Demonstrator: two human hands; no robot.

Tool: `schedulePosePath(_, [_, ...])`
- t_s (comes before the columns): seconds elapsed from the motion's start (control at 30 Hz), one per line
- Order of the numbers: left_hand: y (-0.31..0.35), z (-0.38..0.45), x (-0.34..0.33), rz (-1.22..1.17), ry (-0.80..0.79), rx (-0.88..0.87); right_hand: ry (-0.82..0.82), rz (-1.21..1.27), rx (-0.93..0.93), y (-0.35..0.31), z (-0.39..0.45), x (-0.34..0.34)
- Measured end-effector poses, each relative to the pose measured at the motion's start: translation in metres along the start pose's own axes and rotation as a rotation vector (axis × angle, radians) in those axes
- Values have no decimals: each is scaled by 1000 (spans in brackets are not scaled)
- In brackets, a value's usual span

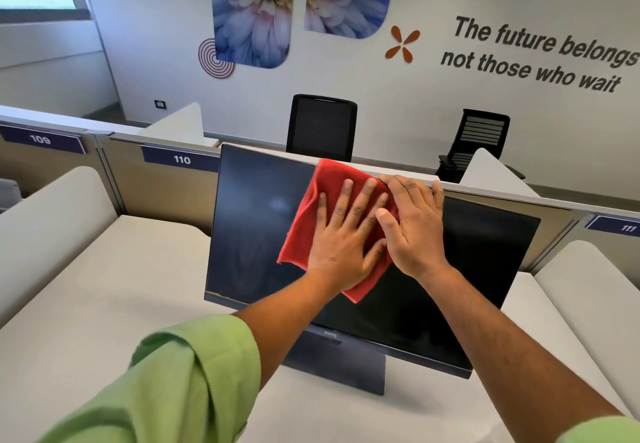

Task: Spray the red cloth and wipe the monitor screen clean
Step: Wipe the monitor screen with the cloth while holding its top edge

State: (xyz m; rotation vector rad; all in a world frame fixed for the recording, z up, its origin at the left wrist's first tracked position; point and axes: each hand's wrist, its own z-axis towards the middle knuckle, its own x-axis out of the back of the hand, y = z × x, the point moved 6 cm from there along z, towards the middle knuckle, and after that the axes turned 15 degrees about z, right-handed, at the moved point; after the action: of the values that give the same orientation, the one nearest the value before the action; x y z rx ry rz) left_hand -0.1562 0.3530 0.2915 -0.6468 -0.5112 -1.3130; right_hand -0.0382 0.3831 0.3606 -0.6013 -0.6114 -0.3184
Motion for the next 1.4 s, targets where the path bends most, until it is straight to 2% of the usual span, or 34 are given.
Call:
schedulePosePath(0.13, [12,-2,-2,22,6,-70,-10,1,3,3,-1,2])
schedulePosePath(0.3, [-19,-6,-6,62,18,-59,-10,27,14,2,4,0])
schedulePosePath(0.73, [-150,-21,-9,139,15,232,-2,-7,-4,14,5,-5])
schedulePosePath(0.87, [-178,-22,-8,95,18,384,-3,-6,-21,12,4,-5])
schedulePosePath(1.13, [-163,-37,-16,-33,-12,718,-10,-12,-29,6,2,-3])
schedulePosePath(1.4, [-153,-87,-35,-86,-72,807,-24,-15,-44,2,1,-3])
